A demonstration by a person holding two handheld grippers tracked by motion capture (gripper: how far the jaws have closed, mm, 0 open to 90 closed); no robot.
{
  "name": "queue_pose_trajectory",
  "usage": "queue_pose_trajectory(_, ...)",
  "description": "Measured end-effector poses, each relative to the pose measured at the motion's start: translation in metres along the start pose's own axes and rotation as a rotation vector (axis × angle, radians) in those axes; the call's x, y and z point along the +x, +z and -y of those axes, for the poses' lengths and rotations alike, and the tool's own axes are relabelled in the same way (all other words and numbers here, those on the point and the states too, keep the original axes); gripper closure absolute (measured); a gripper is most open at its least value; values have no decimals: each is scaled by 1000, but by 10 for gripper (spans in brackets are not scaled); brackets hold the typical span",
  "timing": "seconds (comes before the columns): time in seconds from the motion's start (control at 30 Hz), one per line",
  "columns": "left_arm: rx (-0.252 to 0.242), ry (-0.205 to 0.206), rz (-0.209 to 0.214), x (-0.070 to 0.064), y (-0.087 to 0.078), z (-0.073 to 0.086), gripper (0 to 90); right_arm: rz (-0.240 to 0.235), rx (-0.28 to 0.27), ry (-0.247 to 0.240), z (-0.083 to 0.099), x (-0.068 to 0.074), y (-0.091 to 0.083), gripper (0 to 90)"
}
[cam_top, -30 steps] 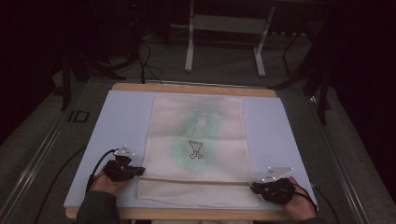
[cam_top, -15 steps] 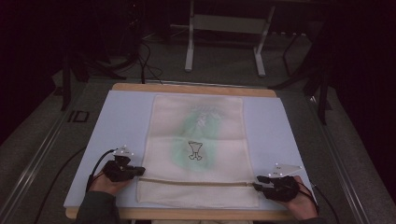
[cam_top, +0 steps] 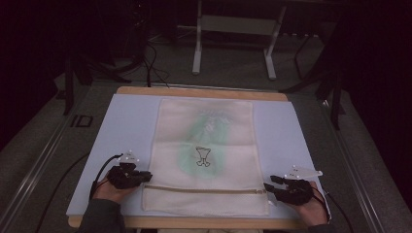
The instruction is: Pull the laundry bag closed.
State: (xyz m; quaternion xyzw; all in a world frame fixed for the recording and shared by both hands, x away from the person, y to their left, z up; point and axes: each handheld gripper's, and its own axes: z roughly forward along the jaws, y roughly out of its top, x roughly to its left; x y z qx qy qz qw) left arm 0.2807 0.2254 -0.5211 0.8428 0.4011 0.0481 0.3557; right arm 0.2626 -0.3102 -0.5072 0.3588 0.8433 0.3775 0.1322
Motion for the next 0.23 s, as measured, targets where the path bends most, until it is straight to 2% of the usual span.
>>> queue_pose_trajectory(0.17,-26,-2,-43,2,-2,0,786,29,-5,24,2,-4,5,561)
queue_pose_trajectory(0.2,-39,-2,-67,3,-3,0,774,35,-7,30,2,-6,5,560)
queue_pose_trajectory(0.23,-39,-2,-67,3,-3,0,740,55,-11,45,3,-8,6,556)
